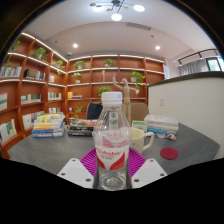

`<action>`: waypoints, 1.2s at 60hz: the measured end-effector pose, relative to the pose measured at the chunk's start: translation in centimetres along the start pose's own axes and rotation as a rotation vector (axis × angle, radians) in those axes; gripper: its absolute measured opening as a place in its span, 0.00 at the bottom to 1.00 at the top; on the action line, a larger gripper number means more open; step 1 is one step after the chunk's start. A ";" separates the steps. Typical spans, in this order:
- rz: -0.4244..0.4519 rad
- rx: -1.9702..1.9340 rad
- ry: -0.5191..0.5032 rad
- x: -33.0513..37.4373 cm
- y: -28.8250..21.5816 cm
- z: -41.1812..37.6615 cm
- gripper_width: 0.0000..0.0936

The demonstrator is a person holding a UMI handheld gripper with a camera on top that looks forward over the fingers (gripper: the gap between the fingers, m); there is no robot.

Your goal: Pour water

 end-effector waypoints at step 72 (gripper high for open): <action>0.452 -1.992 -0.390 -8.8 -9.7 -3.1 0.39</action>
Point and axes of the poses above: the point between the fingertips, and its own axes, seen from behind it with the camera up: z to the right, y down, x backward, against the way the camera looks, the point moved 7 cm from there along x, backward, against the way the camera looks, and after that the axes turned 9 degrees about -y, right-handed, at the moved point
